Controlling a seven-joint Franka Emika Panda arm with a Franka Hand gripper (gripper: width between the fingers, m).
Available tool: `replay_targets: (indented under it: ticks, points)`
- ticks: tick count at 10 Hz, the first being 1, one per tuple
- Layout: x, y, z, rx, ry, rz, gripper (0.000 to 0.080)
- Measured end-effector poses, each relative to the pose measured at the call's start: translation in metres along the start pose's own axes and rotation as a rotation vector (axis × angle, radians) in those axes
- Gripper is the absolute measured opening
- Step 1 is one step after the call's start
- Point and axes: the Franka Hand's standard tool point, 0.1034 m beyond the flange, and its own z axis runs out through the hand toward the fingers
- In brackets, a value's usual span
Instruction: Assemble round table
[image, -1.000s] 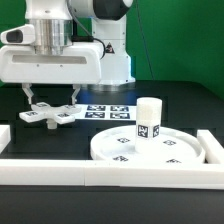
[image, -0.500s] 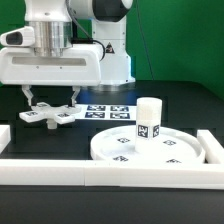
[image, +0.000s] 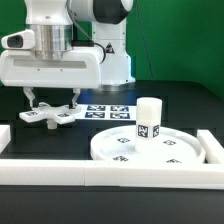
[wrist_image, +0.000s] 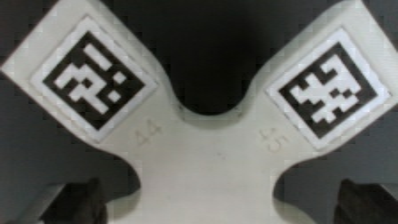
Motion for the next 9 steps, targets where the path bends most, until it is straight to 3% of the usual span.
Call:
replay_targets:
  ticks: [9]
  points:
    - [-0.0021,0.0007,0.0037,0.004,-0.007,0.041,0.0649]
